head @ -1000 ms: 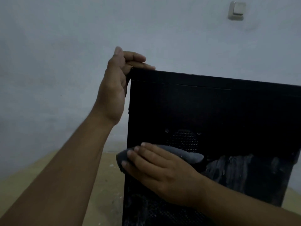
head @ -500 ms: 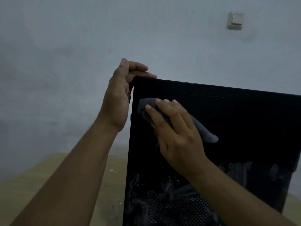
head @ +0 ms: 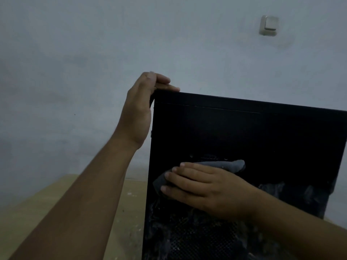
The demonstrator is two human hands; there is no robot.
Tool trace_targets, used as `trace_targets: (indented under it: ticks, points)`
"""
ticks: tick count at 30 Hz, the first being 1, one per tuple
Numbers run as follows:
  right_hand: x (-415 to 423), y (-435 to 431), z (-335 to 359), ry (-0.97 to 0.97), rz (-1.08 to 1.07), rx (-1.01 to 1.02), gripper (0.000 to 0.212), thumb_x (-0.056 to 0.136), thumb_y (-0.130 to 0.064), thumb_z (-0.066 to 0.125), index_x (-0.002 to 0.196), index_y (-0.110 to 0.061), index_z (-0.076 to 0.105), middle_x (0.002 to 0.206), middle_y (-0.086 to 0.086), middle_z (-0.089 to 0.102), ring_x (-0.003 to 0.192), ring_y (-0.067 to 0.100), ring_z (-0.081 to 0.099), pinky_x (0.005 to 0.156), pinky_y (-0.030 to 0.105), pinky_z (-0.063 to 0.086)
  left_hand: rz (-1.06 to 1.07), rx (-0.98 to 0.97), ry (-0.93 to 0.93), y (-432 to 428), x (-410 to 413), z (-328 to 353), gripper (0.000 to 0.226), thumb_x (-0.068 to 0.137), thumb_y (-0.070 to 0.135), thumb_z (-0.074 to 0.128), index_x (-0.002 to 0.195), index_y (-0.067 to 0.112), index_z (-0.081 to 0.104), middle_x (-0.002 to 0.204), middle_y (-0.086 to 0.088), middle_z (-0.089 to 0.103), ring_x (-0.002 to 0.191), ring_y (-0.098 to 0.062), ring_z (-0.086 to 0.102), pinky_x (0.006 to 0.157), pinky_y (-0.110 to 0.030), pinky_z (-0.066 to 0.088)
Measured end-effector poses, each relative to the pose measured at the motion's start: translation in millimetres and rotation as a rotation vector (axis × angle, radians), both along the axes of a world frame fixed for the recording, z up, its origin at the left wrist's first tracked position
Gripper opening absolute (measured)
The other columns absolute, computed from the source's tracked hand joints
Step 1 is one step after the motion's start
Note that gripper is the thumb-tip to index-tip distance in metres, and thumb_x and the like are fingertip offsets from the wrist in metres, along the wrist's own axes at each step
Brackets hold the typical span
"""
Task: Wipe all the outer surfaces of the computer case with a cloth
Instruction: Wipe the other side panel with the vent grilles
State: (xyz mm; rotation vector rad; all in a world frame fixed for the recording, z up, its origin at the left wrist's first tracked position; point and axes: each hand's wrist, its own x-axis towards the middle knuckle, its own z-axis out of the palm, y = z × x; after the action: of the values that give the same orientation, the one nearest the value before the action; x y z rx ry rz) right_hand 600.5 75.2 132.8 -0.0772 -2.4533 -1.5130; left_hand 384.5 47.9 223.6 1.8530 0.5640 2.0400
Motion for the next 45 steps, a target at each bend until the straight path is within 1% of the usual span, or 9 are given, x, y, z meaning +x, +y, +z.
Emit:
trace_targets:
  ticks: [3,9,12,16,26,30,35,39,45]
  points:
    - [1.8,2.3,19.2,0.050,0.006,-0.037,0.047,0.105,-0.015,0.049,0.151,-0.011,0.038,0.152,0.011,0.043,0.143,0.027,0.036,0.121,0.041,0.023,0.054,0.021,0.031,-0.6,1.3,0.7,0.030,0.104,0.025,0.038,0.102,0.007,0.061,0.103,-0.011,0.073,0.102,-0.020,0.069,0.091,-0.029,0.053]
    - [-16.3,1.8,9.8,0.847,0.163,-0.182,0.037,0.103,-0.013,0.052,0.139,-0.003,0.052,0.145,0.016,0.048,0.139,0.029,0.042,0.117,0.048,0.031,0.230,0.097,0.089,4.1,9.3,-2.8,0.027,0.102,0.021,0.044,0.108,0.017,0.070,0.103,-0.005,0.071,0.102,-0.018,0.067,0.093,-0.036,0.055]
    - [-37.1,-1.9,-18.1,1.110,0.176,-0.210,0.037,0.102,-0.010,0.050,0.139,-0.002,0.051,0.146,0.016,0.047,0.141,0.029,0.039,0.117,0.049,0.031,0.402,0.162,0.168,3.3,13.3,-3.4,0.030,0.101,0.026,0.044,0.106,0.021,0.073,0.105,0.003,0.067,0.102,-0.008,0.064,0.089,-0.020,0.050]
    - [-33.5,-1.7,-44.2,0.934,0.116,-0.204,0.043,0.100,-0.010,0.056,0.141,-0.005,0.049,0.150,0.015,0.044,0.144,0.028,0.035,0.118,0.047,0.030,0.614,0.186,0.297,-1.7,17.8,-2.8,0.028,0.099,0.031,0.048,0.105,0.024,0.074,0.098,0.004,0.059,0.094,-0.006,0.059,0.080,-0.008,0.042]
    - [48.6,-1.2,-25.7,-0.010,-0.069,-0.118,0.047,0.110,-0.018,0.031,0.156,-0.014,0.024,0.164,0.004,0.019,0.152,0.018,0.012,0.123,0.038,0.015,1.082,0.211,0.471,-13.0,59.4,0.9,0.029,0.093,0.040,0.051,0.080,0.014,0.054,0.076,0.003,0.052,0.070,-0.017,0.047,0.074,-0.028,0.035]
    - [54.1,-0.9,-3.1,0.176,-0.032,-0.171,0.049,0.107,-0.019,0.043,0.154,-0.014,0.030,0.162,0.005,0.025,0.151,0.020,0.016,0.123,0.041,0.015,0.936,0.253,0.566,-2.1,92.8,3.5,0.036,0.097,0.041,0.044,0.089,0.013,0.064,0.083,0.000,0.062,0.075,-0.018,0.056,0.079,-0.034,0.045]
    - [61.0,17.7,-1.2,0.903,0.151,-0.199,0.032,0.104,-0.014,0.050,0.133,-0.002,0.058,0.142,0.018,0.052,0.137,0.032,0.045,0.115,0.055,0.032,0.760,0.243,0.652,2.9,144.9,12.8,0.061,0.096,0.057,0.024,0.107,0.022,0.072,0.102,0.008,0.071,0.095,-0.010,0.063,0.099,-0.040,0.044]
    - [45.5,23.2,-40.9,1.376,0.188,-0.295,0.038,0.107,-0.019,0.041,0.135,0.002,0.054,0.146,0.018,0.048,0.140,0.035,0.041,0.121,0.049,0.021,0.760,0.237,0.629,13.8,185.9,5.9,0.070,0.095,0.063,0.015,0.111,0.026,0.072,0.108,0.011,0.068,0.104,-0.010,0.060,0.104,-0.038,0.037]
    - [49.5,20.3,-105.3,1.139,0.094,-0.395,0.043,0.107,-0.019,0.039,0.149,-0.014,0.035,0.159,0.007,0.031,0.148,0.026,0.027,0.120,0.048,0.024,0.833,0.208,0.529,27.6,207.6,1.7,0.059,0.097,0.056,0.008,0.079,0.029,0.057,0.088,0.010,0.049,0.092,-0.014,0.050,0.098,-0.037,0.032]
